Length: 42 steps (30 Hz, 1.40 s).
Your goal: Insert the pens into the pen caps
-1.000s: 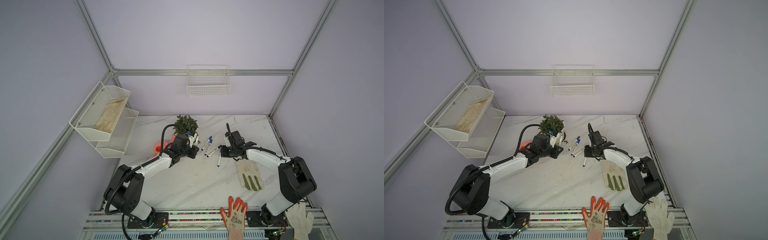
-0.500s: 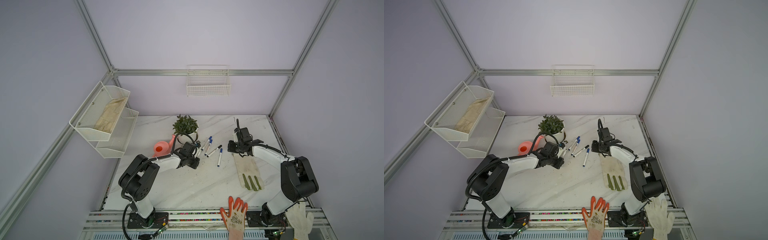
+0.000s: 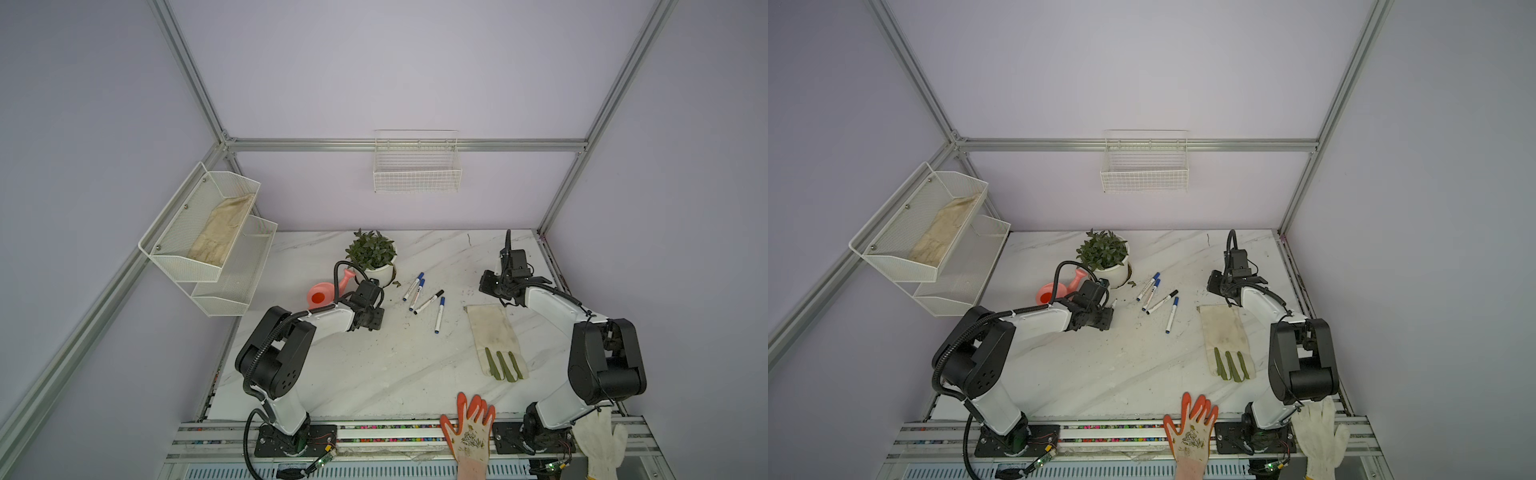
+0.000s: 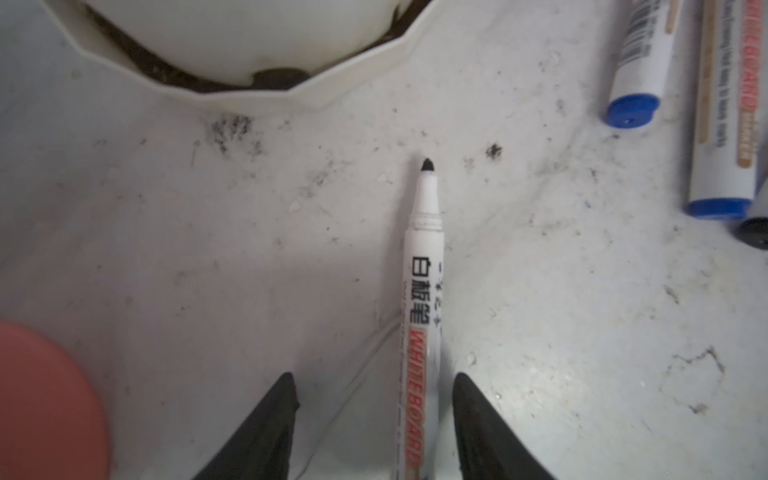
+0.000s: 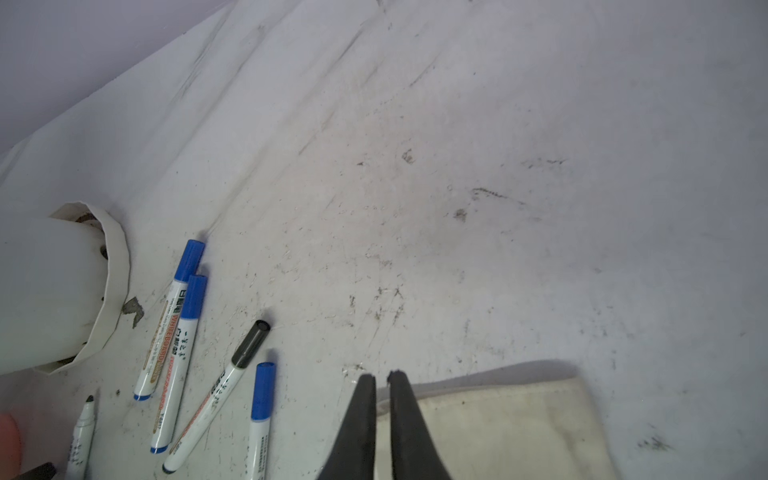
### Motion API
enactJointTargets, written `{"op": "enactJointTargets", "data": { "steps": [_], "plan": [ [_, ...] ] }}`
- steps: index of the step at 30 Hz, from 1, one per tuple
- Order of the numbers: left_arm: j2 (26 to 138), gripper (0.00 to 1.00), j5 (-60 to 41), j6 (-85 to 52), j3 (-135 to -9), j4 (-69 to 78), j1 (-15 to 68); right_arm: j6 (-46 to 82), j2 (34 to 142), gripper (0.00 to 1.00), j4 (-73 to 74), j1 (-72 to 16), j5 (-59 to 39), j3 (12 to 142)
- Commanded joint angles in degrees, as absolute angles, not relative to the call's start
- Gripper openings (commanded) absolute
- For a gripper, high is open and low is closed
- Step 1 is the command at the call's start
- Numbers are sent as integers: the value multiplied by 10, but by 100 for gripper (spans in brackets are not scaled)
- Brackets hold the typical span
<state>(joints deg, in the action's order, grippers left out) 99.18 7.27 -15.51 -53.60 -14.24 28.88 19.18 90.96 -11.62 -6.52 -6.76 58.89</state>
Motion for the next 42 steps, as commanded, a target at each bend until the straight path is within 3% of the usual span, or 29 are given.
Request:
{"op": "enactJointTargets", "data": {
  "steps": [1,6,10,12,17,18,19,20,23,29,31,33,42],
  "plan": [
    [949,64,68,-167,-526,-131,289,208,875,16,-76,-49,-12,563],
    [839,70,63,-158,-457,-18,290,223,791,26,67,-45,139,465],
    [739,100,112,-162,-400,48,290,139,720,45,329,-45,229,326],
    [707,100,189,-189,-380,53,290,89,729,59,419,-46,245,284],
    [664,100,370,-199,-370,20,287,51,819,65,585,-46,250,243],
    [659,100,401,-201,-372,11,284,39,840,76,645,-46,242,226],
    [654,100,420,-195,-370,10,279,18,863,95,684,-46,233,217],
    [649,100,432,-189,-369,14,273,3,885,97,710,-45,224,216],
    [630,100,433,-139,-354,56,249,8,901,97,645,-45,211,257],
    [623,100,434,-87,-339,105,189,-48,937,97,636,-46,60,291],
    [645,100,423,-85,-351,102,168,-34,965,97,620,-45,51,316],
    [673,100,423,-75,-355,124,151,-35,1017,97,728,-46,48,291],
    [784,100,468,-120,-375,146,122,-26,1011,97,681,-38,49,301]
  ]
}}
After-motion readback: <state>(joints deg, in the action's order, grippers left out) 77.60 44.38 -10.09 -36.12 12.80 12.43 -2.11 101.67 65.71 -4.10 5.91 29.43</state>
